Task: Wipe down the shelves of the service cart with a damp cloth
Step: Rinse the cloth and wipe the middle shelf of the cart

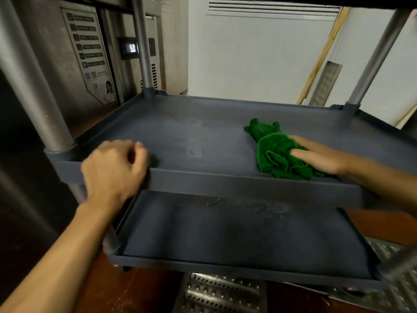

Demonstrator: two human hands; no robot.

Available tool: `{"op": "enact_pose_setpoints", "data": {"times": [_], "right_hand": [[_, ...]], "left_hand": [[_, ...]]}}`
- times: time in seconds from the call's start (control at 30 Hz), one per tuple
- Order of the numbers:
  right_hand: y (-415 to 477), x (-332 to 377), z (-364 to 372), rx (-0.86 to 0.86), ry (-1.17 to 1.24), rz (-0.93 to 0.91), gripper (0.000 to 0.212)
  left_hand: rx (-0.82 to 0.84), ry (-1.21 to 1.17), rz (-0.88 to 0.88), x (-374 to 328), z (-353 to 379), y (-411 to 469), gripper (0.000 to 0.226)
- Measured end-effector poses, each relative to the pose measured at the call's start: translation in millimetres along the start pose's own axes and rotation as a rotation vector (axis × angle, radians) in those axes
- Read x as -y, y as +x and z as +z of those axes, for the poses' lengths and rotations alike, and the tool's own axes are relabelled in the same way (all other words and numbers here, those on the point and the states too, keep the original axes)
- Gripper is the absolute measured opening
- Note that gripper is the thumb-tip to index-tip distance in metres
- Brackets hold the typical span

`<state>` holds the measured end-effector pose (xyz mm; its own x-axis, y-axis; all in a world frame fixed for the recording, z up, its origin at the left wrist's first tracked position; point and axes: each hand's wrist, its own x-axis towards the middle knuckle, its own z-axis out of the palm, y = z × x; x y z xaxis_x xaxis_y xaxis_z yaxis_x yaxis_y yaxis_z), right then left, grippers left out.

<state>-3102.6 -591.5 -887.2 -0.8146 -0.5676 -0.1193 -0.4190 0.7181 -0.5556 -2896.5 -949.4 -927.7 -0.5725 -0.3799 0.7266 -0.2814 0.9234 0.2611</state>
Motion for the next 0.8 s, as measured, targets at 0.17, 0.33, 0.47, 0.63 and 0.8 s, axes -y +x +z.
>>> {"op": "enact_pose_setpoints", "data": {"times": [0.17, 0.33, 0.47, 0.63, 0.8], "right_hand": [[3.1, 9.4, -5.6, 0.128, 0.046, 0.006, 0.098], [12.0, 24.2, 0.3, 0.129, 0.021, 0.053, 0.120], [31.2, 37.9, 17.0, -0.003, -0.036, 0.019, 0.101], [68.8, 57.2, 30.5, -0.059, -0.091, -0.054, 0.071], [105.2, 94.1, 55.6, -0.076, -0.059, -0.113, 0.085]], "left_hand": [[0.096, -0.129, 0.172, -69.1, 12.4, 7.8, 0.052], [0.088, -0.212, 0.096, -75.8, 19.0, 1.5, 0.059], [0.030, -0.244, 0.042, -80.8, 21.2, 2.2, 0.058], [-0.012, -0.285, 0.032, -81.2, 26.1, 0.4, 0.056], [-0.061, -0.297, 0.047, -80.4, 28.7, -0.1, 0.055]]}}
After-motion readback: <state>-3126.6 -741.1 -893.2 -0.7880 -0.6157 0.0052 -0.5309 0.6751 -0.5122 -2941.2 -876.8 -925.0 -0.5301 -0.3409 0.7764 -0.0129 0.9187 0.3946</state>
